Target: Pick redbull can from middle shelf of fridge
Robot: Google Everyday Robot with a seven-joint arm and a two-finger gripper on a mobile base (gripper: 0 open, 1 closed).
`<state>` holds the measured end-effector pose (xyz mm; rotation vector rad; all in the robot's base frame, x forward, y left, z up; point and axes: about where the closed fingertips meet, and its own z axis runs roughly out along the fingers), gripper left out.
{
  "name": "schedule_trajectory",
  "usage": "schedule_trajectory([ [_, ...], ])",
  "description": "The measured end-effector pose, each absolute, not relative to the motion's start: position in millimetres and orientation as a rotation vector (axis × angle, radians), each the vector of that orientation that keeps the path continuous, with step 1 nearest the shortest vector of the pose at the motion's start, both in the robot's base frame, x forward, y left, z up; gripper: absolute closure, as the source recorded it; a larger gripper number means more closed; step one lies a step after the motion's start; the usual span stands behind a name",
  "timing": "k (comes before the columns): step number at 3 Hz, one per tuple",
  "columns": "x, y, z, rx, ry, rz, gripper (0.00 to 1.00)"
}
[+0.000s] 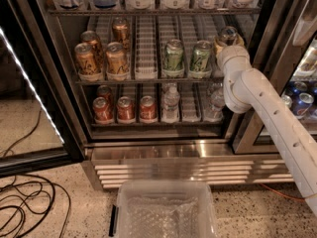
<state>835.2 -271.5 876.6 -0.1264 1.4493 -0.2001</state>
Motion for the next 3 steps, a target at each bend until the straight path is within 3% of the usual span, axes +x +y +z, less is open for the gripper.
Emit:
schedule_trajectory([
  [1, 832, -271, 880, -0.124, 1.438, -0.200, 1.00],
  [3, 767, -252, 894, -0.161, 1.345, -0.160, 1.00],
])
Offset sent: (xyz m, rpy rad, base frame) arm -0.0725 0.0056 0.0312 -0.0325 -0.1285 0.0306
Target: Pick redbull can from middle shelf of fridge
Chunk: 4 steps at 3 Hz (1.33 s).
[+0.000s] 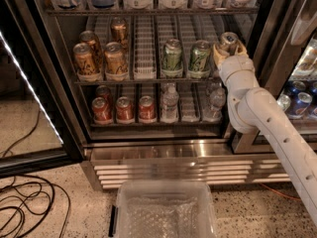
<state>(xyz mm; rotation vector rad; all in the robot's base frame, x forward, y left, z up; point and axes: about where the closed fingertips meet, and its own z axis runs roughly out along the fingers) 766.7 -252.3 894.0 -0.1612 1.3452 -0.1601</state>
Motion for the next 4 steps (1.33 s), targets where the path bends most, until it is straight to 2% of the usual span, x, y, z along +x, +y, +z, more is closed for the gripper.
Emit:
schedule_trajectory([
  [4, 637, -153, 967, -0.438, 1.228, 0.034, 1.00],
])
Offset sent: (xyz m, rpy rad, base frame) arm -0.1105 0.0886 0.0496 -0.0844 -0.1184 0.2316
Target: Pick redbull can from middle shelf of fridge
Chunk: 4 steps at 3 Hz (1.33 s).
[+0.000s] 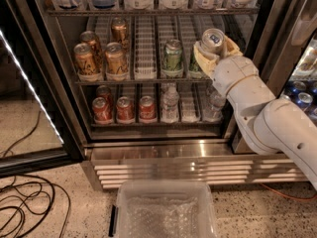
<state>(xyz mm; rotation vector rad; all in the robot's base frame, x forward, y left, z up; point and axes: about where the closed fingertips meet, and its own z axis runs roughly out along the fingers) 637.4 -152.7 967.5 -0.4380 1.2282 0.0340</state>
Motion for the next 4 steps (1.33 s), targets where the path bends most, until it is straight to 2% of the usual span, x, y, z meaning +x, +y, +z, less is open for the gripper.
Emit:
schedule_trajectory([
  [2, 580, -150, 961, -0.510, 1.377, 0.331, 1.00],
  [4, 522, -132, 961, -0.764, 1.306, 0.466, 1.00],
])
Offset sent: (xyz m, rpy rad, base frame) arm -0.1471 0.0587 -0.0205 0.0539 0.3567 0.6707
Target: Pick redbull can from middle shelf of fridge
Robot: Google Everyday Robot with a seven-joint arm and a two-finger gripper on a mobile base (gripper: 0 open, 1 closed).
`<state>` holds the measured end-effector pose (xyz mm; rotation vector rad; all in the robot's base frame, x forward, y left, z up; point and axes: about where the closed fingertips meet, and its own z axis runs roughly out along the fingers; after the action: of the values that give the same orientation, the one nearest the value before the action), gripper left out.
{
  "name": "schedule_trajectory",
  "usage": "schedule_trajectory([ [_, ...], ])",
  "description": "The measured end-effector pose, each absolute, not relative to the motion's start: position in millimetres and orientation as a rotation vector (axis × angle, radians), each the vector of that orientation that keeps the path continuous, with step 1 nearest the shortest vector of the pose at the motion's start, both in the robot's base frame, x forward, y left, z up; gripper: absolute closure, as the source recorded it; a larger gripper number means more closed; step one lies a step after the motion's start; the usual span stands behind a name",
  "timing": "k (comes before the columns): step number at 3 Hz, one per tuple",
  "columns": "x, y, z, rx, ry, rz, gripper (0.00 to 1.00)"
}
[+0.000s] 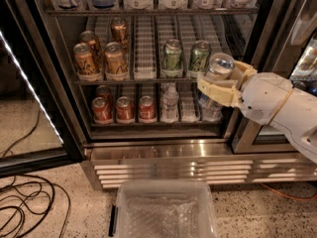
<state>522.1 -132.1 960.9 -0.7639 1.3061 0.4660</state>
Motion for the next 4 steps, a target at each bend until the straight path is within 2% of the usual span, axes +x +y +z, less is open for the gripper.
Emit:
schedule_trajectory([
  [3, 501, -103, 960, -0.858, 1.272, 0.552, 1.00],
  [4, 479, -72, 969, -0.925, 1.215, 0.630, 1.00],
])
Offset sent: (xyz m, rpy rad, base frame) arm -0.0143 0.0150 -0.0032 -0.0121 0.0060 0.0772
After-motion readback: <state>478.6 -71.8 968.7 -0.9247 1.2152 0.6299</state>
